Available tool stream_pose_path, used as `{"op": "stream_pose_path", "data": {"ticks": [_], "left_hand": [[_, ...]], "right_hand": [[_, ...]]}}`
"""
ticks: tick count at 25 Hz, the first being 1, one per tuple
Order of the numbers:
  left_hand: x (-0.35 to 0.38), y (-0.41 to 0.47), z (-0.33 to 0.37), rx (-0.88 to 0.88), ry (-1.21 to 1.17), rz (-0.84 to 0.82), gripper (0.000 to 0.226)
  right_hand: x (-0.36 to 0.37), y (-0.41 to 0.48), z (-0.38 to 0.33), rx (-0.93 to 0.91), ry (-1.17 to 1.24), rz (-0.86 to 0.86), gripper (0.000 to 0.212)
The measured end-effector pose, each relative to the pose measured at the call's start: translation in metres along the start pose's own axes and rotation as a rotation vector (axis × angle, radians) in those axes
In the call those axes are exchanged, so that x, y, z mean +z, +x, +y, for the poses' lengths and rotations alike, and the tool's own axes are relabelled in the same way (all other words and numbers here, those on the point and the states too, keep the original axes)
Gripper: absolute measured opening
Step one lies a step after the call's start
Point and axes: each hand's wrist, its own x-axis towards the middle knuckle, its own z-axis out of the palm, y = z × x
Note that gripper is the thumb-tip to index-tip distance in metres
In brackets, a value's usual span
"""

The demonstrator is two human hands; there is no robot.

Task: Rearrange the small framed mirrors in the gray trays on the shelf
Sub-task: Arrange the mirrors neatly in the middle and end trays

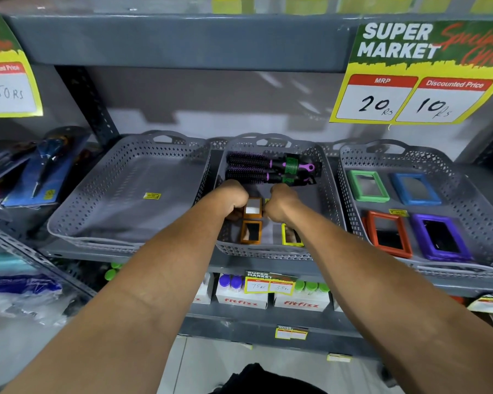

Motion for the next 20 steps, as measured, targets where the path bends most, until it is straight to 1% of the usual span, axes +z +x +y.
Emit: {"op": "stream_pose_path", "data": {"ticks": [4, 10, 15, 17, 20], "left_hand": [[0.001, -0.001, -0.001, -0.002, 0.004, -0.005, 0.024], [0.003, -0.004, 0.000, 0.024, 0.004, 0.023, 0.021], [0.000, -0.004, 0.001, 0.049, 0.072, 0.058, 0.020], [-0.002, -0.008, 0.002, 0.047, 0.102, 0.038, 0.018], [-0.005, -0.014, 0.003, 0.030, 0.080, 0.011, 0.023]], "right_hand": [[0.000, -0.003, 0.001, 0.022, 0.055, 0.001, 0.054], [0.000, -0.007, 0.000, 0.010, 0.049, 0.023, 0.053], [-0.005, -0.014, 0.002, -0.030, 0.012, 0.024, 0.052], [-0.007, -0.017, 0.006, -0.051, -0.013, 0.027, 0.047], [-0.011, -0.019, 0.010, -0.060, -0.002, 0.039, 0.042]]}}
